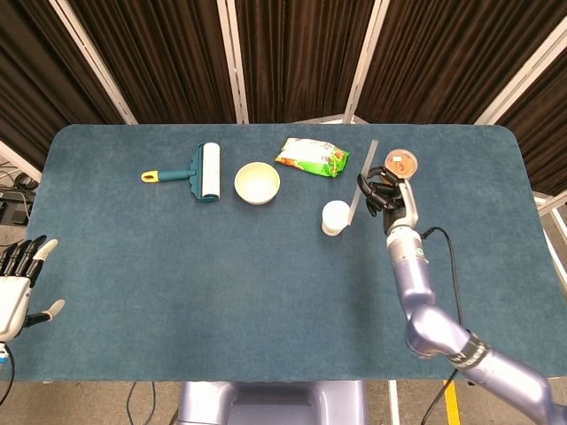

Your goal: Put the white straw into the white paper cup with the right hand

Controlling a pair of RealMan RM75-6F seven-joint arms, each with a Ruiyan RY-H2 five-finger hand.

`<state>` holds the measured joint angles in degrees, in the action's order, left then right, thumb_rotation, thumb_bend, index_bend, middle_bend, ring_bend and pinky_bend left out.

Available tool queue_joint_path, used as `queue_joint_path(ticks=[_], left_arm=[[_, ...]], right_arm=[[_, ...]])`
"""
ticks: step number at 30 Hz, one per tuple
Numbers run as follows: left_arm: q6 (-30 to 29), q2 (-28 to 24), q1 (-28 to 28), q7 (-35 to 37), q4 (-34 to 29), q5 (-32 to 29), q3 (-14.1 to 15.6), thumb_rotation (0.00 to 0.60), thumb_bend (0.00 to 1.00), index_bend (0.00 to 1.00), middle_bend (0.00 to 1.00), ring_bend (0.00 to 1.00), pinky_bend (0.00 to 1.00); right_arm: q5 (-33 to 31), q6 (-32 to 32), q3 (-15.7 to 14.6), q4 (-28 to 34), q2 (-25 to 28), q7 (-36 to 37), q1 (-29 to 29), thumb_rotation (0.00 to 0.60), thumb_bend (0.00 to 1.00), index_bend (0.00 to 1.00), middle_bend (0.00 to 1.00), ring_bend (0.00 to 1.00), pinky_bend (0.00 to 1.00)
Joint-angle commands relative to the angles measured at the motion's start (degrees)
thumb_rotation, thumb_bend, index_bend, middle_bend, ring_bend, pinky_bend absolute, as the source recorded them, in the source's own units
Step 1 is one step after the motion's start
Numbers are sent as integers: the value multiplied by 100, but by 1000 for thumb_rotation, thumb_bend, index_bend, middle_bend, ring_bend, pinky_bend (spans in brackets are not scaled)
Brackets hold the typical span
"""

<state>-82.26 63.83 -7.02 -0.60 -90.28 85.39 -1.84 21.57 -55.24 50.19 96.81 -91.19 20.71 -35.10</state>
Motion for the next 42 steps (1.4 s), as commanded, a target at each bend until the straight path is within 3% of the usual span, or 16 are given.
queue_joint_path(ticks=[1, 10, 21, 42], left_arm=[[-1, 2, -2, -8, 5, -1, -2, 600, 217, 62, 0, 0, 0], [-6, 20, -2, -90, -14, -34, -18, 600, 221, 62, 0, 0, 0], [0, 30, -5, -111, -24, -68, -35, 600, 255, 65, 0, 0, 0], [14, 26, -14, -98, -12, -68, -34, 600, 258, 65, 0, 0, 0]], right_arm=[[628, -269, -86, -573, -496, 495, -164, 600, 368, 628, 1000, 966, 901], [1025, -373, -156, -1778, -976, 835, -524, 600, 368, 630, 1000, 965, 901], [1755, -922, -451, -3122, -1769, 1266, -869, 600, 368, 632, 1000, 965, 899], [1909, -696, -412, -4049, -2395, 1572, -1136, 600, 363, 632, 1000, 965, 895]])
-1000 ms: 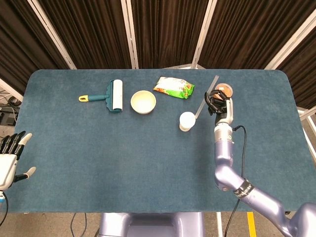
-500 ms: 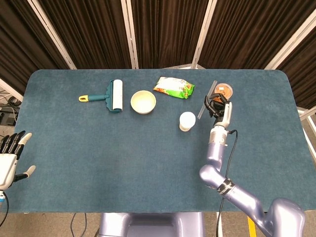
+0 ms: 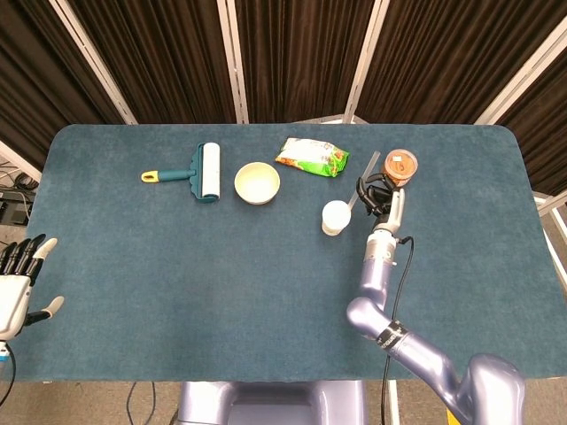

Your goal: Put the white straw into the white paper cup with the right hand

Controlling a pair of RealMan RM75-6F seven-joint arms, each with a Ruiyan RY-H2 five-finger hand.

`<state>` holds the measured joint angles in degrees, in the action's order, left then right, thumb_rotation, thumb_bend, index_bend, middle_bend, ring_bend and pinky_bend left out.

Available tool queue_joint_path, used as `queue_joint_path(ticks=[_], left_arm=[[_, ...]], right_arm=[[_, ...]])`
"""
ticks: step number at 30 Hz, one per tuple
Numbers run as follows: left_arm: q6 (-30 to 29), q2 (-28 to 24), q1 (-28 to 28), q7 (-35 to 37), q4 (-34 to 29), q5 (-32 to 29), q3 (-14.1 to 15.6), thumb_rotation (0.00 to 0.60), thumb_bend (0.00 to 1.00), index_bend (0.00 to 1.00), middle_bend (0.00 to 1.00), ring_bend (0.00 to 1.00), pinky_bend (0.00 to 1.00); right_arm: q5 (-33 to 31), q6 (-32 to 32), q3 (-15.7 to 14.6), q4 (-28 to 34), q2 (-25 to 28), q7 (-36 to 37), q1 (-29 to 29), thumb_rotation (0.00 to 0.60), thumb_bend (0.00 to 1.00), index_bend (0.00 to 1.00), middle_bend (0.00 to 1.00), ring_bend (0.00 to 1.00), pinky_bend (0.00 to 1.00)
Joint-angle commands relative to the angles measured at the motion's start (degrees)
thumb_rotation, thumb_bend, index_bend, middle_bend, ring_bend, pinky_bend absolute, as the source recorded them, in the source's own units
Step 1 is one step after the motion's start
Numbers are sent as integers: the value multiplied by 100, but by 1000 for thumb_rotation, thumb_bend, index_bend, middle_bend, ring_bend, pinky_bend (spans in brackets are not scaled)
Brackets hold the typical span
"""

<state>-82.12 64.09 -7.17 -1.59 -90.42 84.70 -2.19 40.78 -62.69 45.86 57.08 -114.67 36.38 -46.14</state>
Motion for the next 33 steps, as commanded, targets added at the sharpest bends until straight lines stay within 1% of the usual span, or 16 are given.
queue_joint_path(ticks=[1, 12, 16, 24, 33], left_arm=[[-1, -1, 0, 3, 2, 2, 1, 600, 258, 65, 0, 0, 0], [15, -9, -7, -9, -10, -2, 3, 600, 258, 65, 0, 0, 0], [20, -20, -10, 6, -6, 9, 9, 600, 258, 66, 0, 0, 0], [27, -42, -15, 76, 21, 60, 33, 600, 257, 65, 0, 0, 0], [13, -47, -13, 95, 32, 99, 51, 600, 257, 65, 0, 0, 0]], right_arm=[[-2, 56, 24, -104, -64, 8, -41, 600, 363, 631, 1000, 965, 895], [75, 131, 85, -338, -221, 128, -93, 600, 353, 632, 1000, 965, 892], [153, 92, 86, -377, -303, 288, -55, 600, 340, 632, 1000, 965, 877], [321, -34, -9, -198, -377, 515, 158, 600, 297, 630, 1000, 965, 856], [483, -80, -133, 243, -240, 500, 446, 600, 247, 523, 1000, 966, 851]])
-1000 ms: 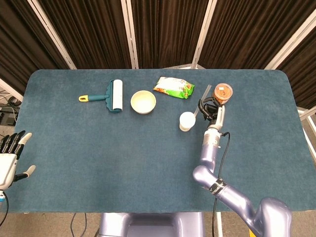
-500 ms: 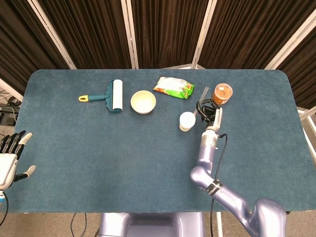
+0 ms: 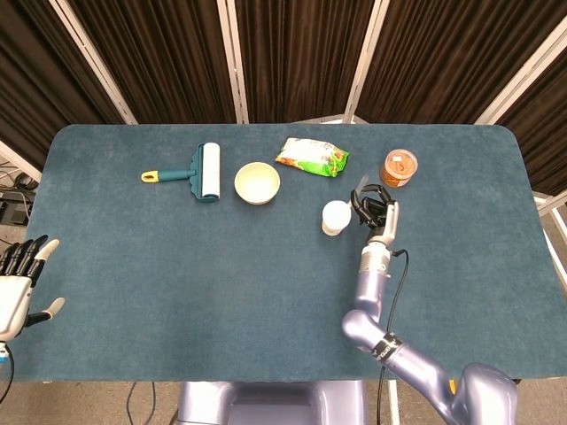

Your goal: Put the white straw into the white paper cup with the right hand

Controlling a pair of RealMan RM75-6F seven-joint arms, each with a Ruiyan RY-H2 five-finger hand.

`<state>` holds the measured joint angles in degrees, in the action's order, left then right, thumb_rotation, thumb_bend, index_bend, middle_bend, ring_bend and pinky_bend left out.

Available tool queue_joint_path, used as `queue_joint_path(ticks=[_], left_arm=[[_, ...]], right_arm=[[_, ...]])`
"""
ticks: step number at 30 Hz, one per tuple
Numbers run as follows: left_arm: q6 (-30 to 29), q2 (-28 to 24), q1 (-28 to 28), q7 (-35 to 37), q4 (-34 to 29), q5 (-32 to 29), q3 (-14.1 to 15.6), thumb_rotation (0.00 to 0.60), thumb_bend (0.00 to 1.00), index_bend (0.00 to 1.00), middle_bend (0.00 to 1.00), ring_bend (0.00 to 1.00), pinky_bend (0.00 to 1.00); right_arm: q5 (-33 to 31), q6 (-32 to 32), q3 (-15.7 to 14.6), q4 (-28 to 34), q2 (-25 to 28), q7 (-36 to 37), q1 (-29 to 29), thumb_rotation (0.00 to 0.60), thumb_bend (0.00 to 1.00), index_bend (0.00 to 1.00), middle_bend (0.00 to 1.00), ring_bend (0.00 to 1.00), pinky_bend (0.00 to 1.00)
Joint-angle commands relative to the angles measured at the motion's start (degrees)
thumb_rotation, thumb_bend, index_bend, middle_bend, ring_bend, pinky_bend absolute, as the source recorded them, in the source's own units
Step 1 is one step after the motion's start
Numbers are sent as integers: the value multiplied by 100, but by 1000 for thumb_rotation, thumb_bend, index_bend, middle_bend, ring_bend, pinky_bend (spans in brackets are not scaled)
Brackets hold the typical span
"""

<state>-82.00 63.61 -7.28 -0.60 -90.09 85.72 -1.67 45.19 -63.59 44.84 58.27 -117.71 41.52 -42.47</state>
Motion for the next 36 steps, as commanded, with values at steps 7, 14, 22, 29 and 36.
queue_joint_path(ticks=[7, 14, 22, 29, 36], left_arm=[[8, -1, -3, -33, -24, -20, -6, 600, 257, 65, 0, 0, 0], [17, -6, -8, -3, -16, -23, -7, 600, 257, 65, 0, 0, 0], [12, -7, -10, 5, -14, -3, 1, 600, 257, 65, 0, 0, 0], [-11, 6, -8, -28, -7, 26, 8, 600, 257, 65, 0, 0, 0], [-27, 16, -4, -66, -14, 32, 8, 600, 258, 66, 0, 0, 0]], right_arm=[[92, 22, -56, 357, 161, -58, 215, 600, 239, 510, 1000, 965, 851], [299, -202, -77, 599, 286, 7, 402, 600, 238, 484, 1000, 965, 834], [795, -777, -53, 1518, 1024, 85, 1071, 600, 222, 470, 1000, 966, 830], [1015, -753, -109, 2303, 1935, 87, 1748, 600, 221, 452, 983, 883, 726], [2198, -23, -1164, 2871, 3449, -296, 2422, 600, 217, 267, 384, 282, 311]])
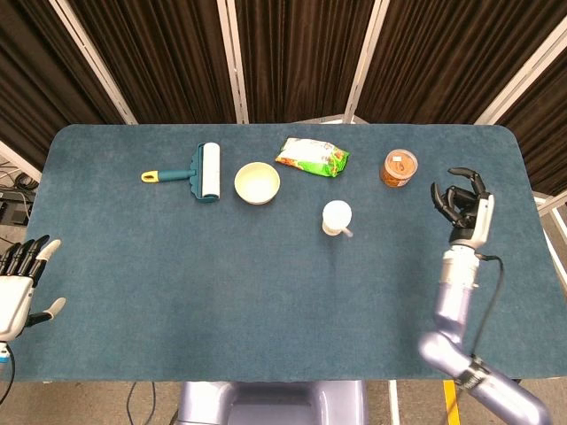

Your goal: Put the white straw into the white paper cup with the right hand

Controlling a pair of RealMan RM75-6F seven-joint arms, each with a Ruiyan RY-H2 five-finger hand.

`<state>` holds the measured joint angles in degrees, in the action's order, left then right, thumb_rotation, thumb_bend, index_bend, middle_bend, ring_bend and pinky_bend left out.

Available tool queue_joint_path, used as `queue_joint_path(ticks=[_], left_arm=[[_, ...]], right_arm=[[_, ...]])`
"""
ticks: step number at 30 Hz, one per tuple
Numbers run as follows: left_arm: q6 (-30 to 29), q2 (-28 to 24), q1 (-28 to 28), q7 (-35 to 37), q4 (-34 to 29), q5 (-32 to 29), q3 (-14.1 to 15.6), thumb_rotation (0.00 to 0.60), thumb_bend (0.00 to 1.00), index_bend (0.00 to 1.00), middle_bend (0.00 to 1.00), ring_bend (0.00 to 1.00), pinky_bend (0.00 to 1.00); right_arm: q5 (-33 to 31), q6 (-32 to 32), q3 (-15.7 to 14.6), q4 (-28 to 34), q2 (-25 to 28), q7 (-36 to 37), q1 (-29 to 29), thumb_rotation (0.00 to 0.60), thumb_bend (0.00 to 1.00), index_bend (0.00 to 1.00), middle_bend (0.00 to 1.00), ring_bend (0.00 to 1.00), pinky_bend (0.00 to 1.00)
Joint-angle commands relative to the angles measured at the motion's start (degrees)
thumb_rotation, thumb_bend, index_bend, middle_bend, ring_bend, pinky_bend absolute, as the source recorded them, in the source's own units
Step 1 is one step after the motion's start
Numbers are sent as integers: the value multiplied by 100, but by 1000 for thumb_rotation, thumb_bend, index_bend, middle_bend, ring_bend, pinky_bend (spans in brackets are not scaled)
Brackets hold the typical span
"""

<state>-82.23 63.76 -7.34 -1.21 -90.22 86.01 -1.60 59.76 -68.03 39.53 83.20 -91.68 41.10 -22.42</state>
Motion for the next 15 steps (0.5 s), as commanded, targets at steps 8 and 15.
queue_joint_path(ticks=[8, 15], left_arm=[[-3, 6, 2, -1, -5, -9, -3, 600, 258, 66, 0, 0, 0], [14, 0, -5, 13, -16, -19, -5, 600, 258, 65, 0, 0, 0]], right_arm=[[1846, 1121, -1821, 1361, 2710, -667, 1029, 600, 158, 78, 0, 0, 0], [2460, 475, -2491, 796, 2864, -2124, 1373, 600, 96, 4, 0, 0, 0]])
